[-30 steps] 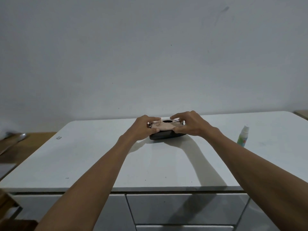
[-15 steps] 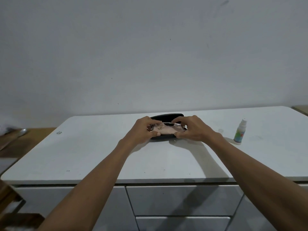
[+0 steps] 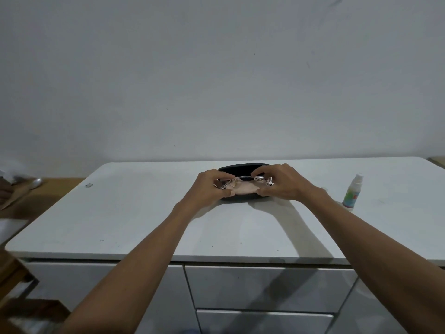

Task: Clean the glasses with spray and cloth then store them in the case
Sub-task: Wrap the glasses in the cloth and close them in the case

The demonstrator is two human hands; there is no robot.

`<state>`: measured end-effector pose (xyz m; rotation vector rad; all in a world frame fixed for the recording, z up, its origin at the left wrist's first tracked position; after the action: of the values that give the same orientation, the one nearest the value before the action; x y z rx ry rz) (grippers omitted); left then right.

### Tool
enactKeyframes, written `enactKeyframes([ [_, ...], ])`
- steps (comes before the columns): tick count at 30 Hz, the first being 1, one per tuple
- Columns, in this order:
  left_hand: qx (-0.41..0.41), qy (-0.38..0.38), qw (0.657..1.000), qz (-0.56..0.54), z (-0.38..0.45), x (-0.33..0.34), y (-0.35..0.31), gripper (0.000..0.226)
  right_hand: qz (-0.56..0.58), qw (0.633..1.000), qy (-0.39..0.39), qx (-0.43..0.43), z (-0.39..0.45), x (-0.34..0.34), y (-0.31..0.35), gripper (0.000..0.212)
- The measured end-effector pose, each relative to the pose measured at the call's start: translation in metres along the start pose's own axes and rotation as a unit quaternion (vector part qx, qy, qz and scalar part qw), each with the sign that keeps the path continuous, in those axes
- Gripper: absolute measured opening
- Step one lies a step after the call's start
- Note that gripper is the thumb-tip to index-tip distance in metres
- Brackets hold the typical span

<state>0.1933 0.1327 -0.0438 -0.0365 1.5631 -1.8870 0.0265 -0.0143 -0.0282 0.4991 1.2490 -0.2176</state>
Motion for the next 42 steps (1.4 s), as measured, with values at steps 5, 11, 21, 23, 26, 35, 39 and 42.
enactKeyframes([
  [5, 0.003, -0.009, 1.000, -0.010, -0.007, 0.002, 0.003, 0.042, 0.008, 1.000, 0.024, 0.002, 0.001, 0.004, 0.000, 0.047],
  [11, 0.005, -0.016, 1.000, 0.022, -0.014, 0.006, 0.005, 0.036, 0.012, 1.000, 0.010, -0.003, 0.000, 0.006, 0.001, 0.038],
  [21, 0.000, -0.063, 0.998, -0.005, -0.021, 0.010, 0.011, 0.028, 0.000, 1.000, -0.011, 0.010, -0.004, 0.012, 0.003, 0.033],
  [23, -0.001, -0.070, 0.998, -0.011, -0.021, 0.011, 0.010, 0.027, -0.017, 1.000, -0.005, 0.016, -0.002, 0.014, 0.003, 0.039],
  [26, -0.003, -0.077, 0.997, -0.014, -0.022, 0.011, 0.012, 0.027, -0.033, 0.999, -0.001, 0.017, -0.002, 0.015, 0.004, 0.042],
  [35, 0.039, -0.069, 0.997, 0.020, -0.028, 0.008, 0.018, 0.015, -0.038, 0.997, -0.067, -0.018, -0.014, 0.001, 0.012, 0.015],
  [39, 0.032, -0.040, 0.997, 0.060, -0.026, 0.007, 0.020, 0.010, -0.061, 0.996, -0.055, -0.020, -0.018, 0.006, 0.014, 0.010],
  [42, 0.036, -0.031, 0.996, 0.078, -0.027, 0.006, 0.019, 0.008, -0.054, 0.998, -0.039, -0.019, -0.021, 0.011, 0.013, 0.019],
])
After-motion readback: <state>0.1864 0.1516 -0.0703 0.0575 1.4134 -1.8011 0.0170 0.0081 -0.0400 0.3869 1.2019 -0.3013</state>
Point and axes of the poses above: each hand's wrist, its own z-axis towards the middle knuckle, its own x-axis out of the palm, y = z × x, the point moved 6 cm from there along z, towards the middle knuckle, and after that the axes turned 13 degrees about -z, right-handed, at the moved point
